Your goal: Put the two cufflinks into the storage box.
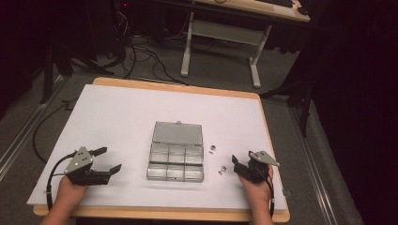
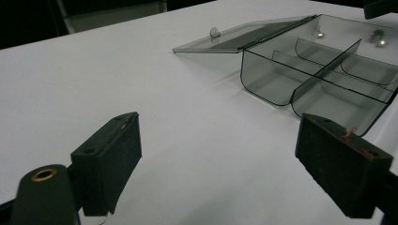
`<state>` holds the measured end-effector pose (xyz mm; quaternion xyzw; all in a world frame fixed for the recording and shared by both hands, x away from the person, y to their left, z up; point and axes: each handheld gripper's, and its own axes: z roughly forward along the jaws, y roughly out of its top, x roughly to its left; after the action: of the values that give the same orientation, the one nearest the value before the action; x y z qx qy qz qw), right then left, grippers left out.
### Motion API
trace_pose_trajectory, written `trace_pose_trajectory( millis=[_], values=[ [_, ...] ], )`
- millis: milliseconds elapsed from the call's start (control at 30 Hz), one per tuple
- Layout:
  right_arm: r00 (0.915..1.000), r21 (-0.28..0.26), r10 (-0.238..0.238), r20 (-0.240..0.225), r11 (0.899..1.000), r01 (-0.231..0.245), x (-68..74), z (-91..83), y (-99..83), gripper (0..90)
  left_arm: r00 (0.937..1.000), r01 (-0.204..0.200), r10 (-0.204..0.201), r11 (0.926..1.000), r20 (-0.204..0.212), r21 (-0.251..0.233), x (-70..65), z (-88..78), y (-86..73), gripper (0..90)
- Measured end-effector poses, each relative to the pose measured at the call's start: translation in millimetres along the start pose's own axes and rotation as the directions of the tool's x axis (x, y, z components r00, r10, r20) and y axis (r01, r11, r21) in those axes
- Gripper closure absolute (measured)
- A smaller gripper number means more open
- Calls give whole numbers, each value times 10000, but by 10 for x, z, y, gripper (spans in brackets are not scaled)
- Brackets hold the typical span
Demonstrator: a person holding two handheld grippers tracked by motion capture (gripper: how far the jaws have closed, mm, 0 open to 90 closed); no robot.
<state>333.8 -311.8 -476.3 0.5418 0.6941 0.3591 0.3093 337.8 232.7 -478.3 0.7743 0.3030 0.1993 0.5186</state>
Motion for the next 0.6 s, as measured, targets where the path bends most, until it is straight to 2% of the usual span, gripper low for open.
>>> trace_pose_trajectory(
  millis=[133, 167, 267, 600],
  values=[
    [10000, -187, -32, 61, 9998, 33, 15, -17, -11, 308, 10000, -5, 5, 10000, 28, 7, 1, -2, 0, 154],
    [9999, -258, 92, -81, 9996, -94, -7, -27, -15, 320, 10000, 7, -7, 10000, 24, 14, 3, 1, 1, 153],
    [9996, -305, 262, -107, 9992, -265, -13, -30, -18, 331, 10000, 2, -2, 10000, 30, 53, 2, 3, 2, 154],
    [9997, -216, 232, -82, 9995, -234, -20, -22, -13, 351, 10000, -70, 70, 9999, -7, -80, -4, -9, -3, 153]
  ],
)
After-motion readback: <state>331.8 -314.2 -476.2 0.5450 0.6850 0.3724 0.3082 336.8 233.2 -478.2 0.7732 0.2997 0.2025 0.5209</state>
